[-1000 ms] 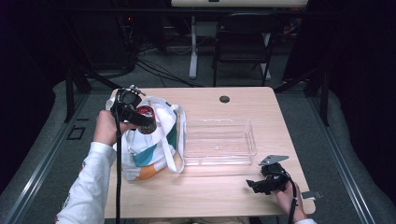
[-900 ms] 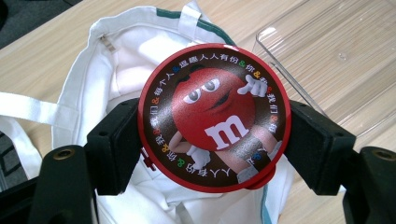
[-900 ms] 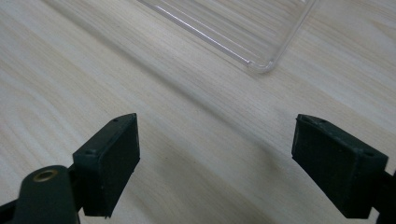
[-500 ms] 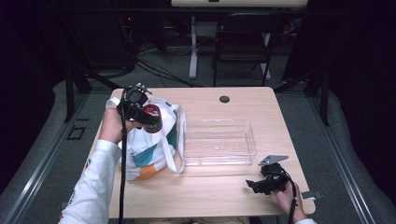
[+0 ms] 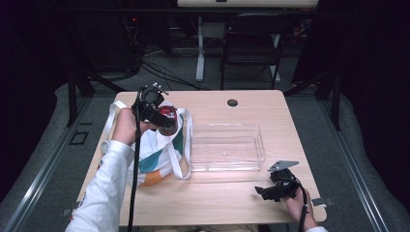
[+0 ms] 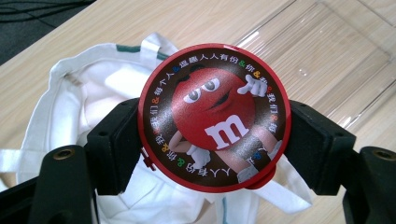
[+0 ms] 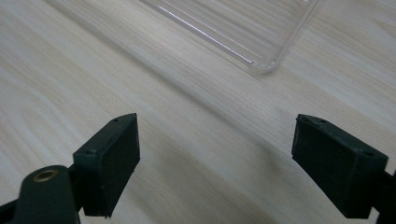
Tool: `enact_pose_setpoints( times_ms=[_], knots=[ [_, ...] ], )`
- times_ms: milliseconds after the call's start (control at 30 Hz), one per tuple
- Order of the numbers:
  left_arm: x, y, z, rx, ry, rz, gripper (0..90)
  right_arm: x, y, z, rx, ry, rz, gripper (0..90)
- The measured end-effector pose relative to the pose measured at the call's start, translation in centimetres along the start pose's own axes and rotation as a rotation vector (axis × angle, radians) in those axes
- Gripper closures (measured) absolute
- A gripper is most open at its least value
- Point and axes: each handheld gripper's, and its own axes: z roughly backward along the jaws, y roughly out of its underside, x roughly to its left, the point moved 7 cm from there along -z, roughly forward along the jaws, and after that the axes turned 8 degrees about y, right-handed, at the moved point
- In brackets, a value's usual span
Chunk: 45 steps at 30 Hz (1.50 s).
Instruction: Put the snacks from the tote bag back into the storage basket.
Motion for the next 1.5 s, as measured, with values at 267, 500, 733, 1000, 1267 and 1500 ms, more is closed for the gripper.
enact_pose_setpoints(
  times_ms=[267, 500, 733, 1000, 1267, 1500],
  knots=[
    [-1.4, -1.1, -0.9, 0.007, 0.021, -0.032, 25.8, 0.1, 0.0, 0.0, 0.001, 0.001, 0.006, 14.7],
    [-2.2, -1.6, -1.8, 0.017, 0.038, -0.049, 25.8, -0.1, 0.0, 0.1, 0.012, 0.003, 0.012, 14.7],
    [-2.9, -2.1, -2.5, 0.022, 0.049, -0.060, 25.8, 0.1, 0.0, 0.2, 0.005, -0.004, 0.005, 14.7],
    [-3.8, -2.6, -3.4, 0.019, 0.078, -0.068, 25.8, 0.0, 0.0, 0.1, 0.003, -0.008, 0.007, 14.7],
    [-4.3, -3.2, -4.7, 0.021, 0.105, -0.072, 25.9, -0.1, 0.0, -0.1, 0.008, -0.012, 0.008, 14.7],
    [-5.0, -3.1, -5.9, 0.027, 0.129, -0.067, 25.9, -0.1, 0.2, 0.3, 0.004, -0.007, 0.005, 14.7]
  ],
)
